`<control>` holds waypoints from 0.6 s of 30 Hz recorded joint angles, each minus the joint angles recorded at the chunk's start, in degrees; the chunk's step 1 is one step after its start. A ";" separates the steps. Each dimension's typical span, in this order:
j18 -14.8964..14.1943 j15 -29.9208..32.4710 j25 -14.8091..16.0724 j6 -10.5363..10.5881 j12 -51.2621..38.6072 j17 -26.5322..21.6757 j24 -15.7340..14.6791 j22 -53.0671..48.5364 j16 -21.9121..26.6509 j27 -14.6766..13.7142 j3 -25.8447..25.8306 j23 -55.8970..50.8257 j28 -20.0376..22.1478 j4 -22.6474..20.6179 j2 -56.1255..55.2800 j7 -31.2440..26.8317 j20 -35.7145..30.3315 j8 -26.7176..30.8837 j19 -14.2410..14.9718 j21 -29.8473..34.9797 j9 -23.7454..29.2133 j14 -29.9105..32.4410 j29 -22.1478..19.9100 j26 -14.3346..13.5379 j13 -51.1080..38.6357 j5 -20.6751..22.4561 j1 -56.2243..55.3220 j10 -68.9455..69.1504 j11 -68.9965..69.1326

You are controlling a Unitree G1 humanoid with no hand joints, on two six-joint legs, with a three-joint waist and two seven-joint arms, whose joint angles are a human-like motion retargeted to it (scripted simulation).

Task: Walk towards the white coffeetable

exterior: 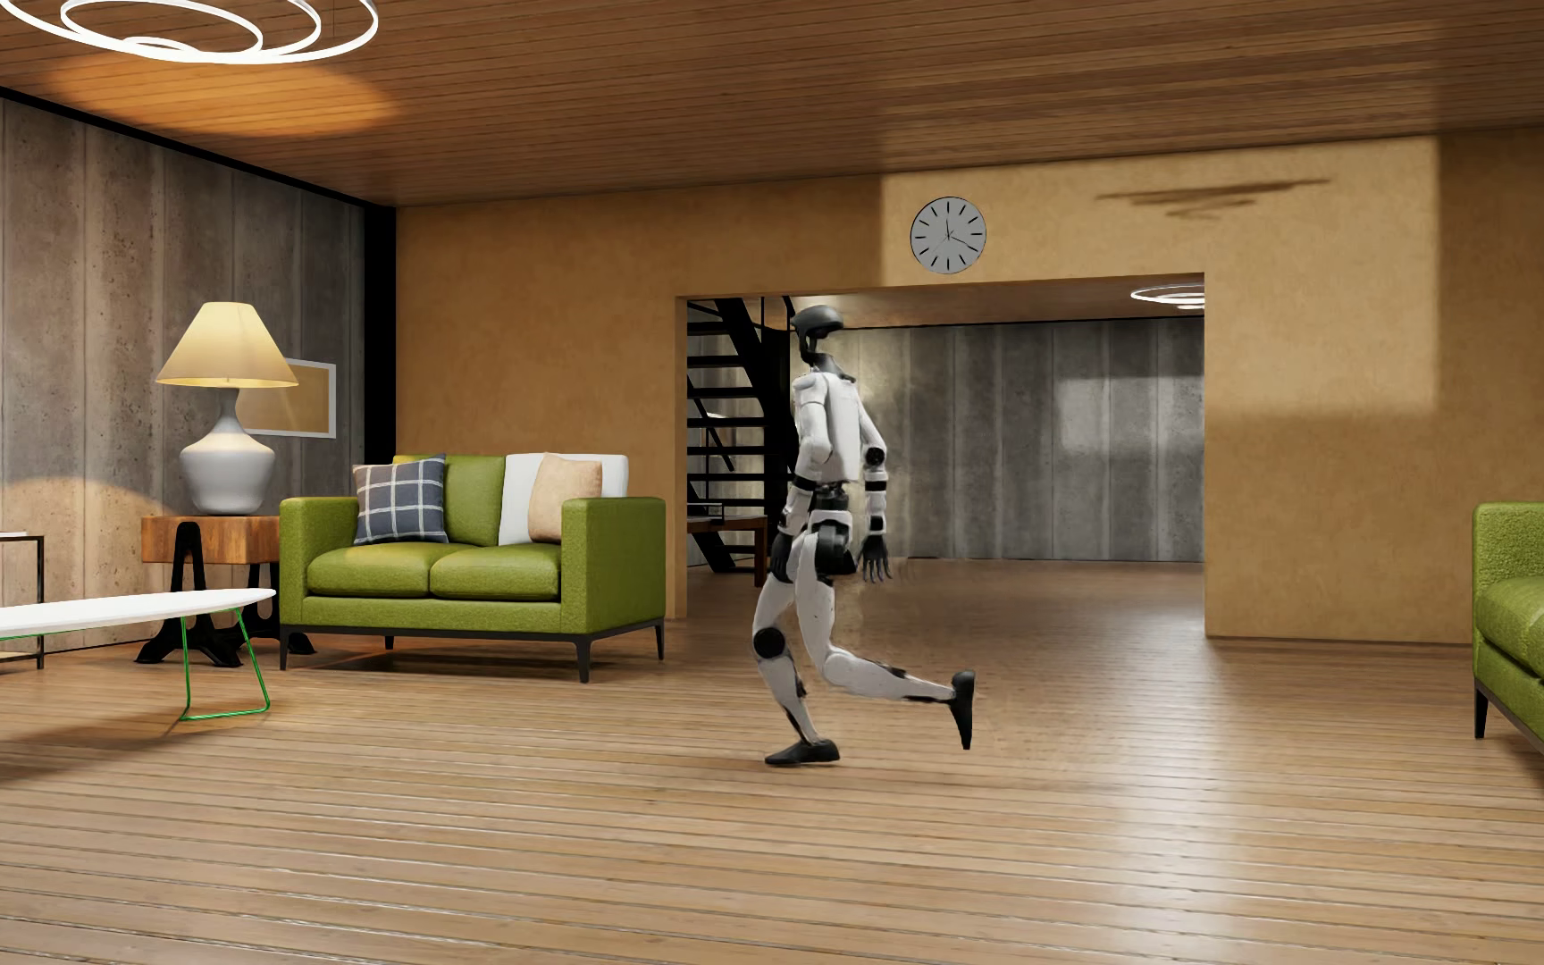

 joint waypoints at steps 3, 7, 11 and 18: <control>0.00 2.19 0.00 -2.92 9.93 1.08 0.00 5.14 -3.20 0.00 12.56 -15.25 0.00 -3.99 21.27 0.00 3.19 0.00 0.00 -6.14 -1.17 -1.72 0.00 0.00 -1.40 0.36 -19.62 -2.08 -14.37; 0.00 0.02 0.00 -3.90 17.09 -2.12 0.00 6.36 0.14 0.00 25.85 -29.85 0.00 -5.33 43.54 0.00 -5.95 0.00 0.00 -11.55 -1.83 -10.58 0.00 0.00 -10.64 -2.47 -32.57 -46.54 -27.00; 0.00 9.86 0.00 -4.63 20.73 -3.97 0.00 10.39 0.41 0.00 37.16 -31.53 0.00 -2.08 53.85 0.00 -6.41 0.00 0.00 -17.21 -2.13 -8.03 0.00 0.00 -14.00 -9.59 -41.45 -41.99 -23.28; 0.00 7.82 0.00 -5.48 8.25 1.53 0.00 3.25 -0.93 0.00 12.84 -6.88 0.00 -14.01 18.75 0.00 0.62 0.00 0.00 -1.15 -1.06 -10.83 0.00 0.00 -0.96 -7.59 -9.72 -42.93 21.94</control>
